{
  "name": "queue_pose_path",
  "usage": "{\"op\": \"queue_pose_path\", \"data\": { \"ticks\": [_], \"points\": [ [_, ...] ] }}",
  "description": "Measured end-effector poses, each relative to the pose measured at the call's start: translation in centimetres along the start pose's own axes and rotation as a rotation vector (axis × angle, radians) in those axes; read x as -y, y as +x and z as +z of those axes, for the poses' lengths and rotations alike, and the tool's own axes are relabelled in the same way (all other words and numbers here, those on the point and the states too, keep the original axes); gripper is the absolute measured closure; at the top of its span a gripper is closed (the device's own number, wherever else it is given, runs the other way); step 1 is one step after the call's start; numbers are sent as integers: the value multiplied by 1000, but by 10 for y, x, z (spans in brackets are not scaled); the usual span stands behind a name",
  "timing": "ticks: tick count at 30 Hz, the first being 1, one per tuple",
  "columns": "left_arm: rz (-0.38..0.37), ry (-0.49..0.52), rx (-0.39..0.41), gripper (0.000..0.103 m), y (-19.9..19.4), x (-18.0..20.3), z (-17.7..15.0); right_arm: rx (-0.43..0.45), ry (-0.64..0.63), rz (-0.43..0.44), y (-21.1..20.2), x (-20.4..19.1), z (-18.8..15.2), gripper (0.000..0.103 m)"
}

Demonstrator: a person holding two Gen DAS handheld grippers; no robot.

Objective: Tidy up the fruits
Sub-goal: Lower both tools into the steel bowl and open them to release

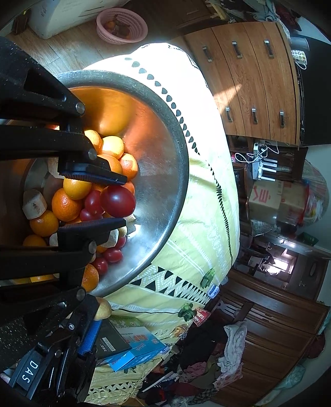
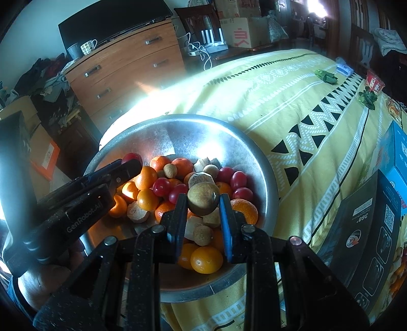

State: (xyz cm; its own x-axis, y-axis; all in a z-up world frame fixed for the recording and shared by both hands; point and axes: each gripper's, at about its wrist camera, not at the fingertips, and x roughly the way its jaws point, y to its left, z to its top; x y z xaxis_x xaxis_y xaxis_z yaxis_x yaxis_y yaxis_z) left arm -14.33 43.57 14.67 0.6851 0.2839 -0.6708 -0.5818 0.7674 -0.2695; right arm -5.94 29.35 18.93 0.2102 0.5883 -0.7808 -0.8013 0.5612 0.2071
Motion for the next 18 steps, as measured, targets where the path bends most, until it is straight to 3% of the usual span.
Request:
{"op": "queue_pose_path", "data": {
  "ticks": [9,13,15,17,18],
  "points": [
    [17,-10,-27,75,5,-4,-2,-9,5,6,0,-1,0,76],
    [22,-15,-24,54,4,-4,-3,-17,11,10,1,1,-2,76],
    [29,-17,-20,46,3,-5,-3,-14,12,11,0,2,-2,66],
    [37,-22,-10,36,1,-5,-4,-4,13,13,-4,2,-2,44],
    [44,-24,-2,31,-1,-5,-3,2,12,9,-6,1,-2,42]
  ]
}}
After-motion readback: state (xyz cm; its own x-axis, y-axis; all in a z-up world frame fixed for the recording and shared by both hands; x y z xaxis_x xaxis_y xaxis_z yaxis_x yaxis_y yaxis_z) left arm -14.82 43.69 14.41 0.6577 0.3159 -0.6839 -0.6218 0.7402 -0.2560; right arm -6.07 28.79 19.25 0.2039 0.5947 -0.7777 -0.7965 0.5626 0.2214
